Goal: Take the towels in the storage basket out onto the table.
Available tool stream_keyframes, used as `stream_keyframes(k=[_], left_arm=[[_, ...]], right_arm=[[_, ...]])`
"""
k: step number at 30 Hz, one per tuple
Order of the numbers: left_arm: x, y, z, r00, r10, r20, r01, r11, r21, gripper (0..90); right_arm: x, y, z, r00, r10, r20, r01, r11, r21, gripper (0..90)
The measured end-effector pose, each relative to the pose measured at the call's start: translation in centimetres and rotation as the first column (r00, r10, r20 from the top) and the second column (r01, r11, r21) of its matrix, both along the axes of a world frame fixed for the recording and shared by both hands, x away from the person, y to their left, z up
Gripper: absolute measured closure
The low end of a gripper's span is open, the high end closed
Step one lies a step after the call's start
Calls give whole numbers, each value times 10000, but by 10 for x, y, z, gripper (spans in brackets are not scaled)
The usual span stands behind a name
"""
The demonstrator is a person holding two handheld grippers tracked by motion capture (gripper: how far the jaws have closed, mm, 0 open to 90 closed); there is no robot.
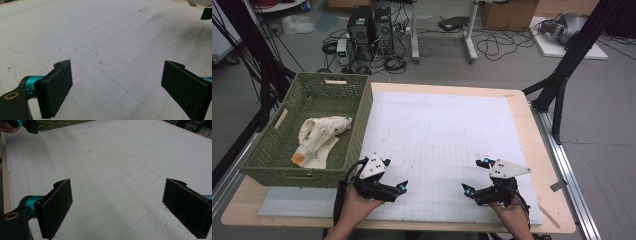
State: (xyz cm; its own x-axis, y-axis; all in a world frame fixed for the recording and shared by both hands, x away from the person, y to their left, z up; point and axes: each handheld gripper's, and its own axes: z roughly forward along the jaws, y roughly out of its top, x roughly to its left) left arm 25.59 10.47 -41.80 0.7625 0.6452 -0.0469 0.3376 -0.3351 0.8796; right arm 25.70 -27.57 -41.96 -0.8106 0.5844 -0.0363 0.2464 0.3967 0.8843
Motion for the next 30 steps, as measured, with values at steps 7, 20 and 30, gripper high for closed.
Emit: stream_keyframes(k=[7, 20, 30], left_arm=[[1, 1, -1, 9999, 24, -129, -24, 10000, 7, 106], [-1, 0, 2, 9992, -241, -305, 233, 9994, -248, 123], [3, -2, 19, 9923, -1023, -702, 969, 9924, -759, 178]], right_arm=[[2, -5, 0, 9999, -61, -87, 63, 9997, 229, 84], [-4, -1, 2, 10000, -3, 40, 2, 10000, 46, 84], [-4, 0, 3, 10000, 40, 48, -40, 9999, 104, 84]])
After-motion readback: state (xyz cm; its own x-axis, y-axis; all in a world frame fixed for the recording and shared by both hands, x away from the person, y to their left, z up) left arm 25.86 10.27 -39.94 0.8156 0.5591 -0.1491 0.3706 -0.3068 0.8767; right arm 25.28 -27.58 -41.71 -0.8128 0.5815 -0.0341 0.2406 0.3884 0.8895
